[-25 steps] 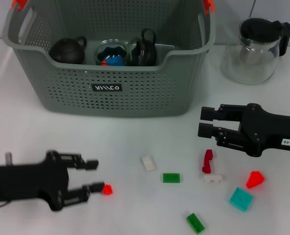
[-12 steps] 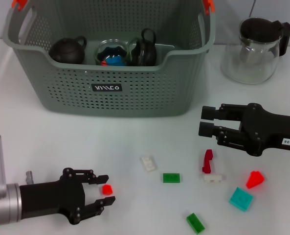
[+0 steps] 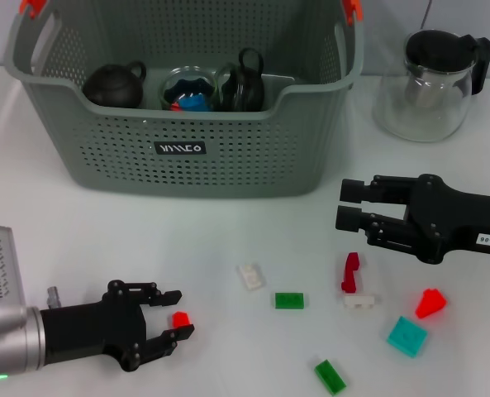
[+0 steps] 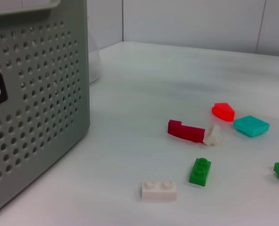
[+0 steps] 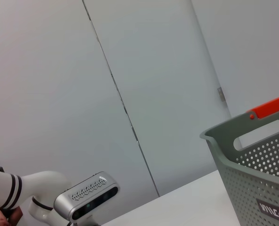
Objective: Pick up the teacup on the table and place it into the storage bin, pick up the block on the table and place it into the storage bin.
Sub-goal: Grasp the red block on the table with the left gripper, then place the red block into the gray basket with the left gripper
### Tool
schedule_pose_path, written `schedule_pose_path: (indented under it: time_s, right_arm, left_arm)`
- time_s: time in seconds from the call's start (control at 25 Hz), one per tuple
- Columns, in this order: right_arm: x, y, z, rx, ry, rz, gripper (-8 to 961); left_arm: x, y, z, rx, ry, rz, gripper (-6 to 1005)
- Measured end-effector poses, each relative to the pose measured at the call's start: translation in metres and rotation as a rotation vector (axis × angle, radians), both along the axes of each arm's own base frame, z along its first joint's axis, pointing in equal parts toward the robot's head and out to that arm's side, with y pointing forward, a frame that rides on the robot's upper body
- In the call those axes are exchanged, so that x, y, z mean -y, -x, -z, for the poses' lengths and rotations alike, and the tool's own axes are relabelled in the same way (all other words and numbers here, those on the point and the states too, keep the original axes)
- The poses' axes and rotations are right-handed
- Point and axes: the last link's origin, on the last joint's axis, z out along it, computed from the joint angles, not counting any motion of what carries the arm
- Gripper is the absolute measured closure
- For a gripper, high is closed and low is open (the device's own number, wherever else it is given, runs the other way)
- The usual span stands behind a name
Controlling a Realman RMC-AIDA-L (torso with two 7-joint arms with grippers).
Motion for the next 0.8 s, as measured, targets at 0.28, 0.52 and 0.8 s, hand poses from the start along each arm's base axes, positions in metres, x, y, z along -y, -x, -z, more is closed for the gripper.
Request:
schedule_pose_path:
  time_s: [0.28, 0.52, 0.8]
  right_arm:
    - [0.0, -0.001, 0.0, 0.001, 0.0, 0.002, 461]
    - [0.0, -0.001, 0.0, 0.0, 0.001, 0.002, 460]
    - [0.001, 0.0, 0.0, -0.002, 0.004, -0.001, 460]
  left_arm:
    - [-0.001, 0.001, 0.003, -0.011, -0.003, -0.002, 571]
    - [-0.004, 0.002, 0.002, -0.01, 0.0, -0.04, 714]
    - [-0.003, -0.003, -0.011, 0.052, 0.018, -0.046, 806]
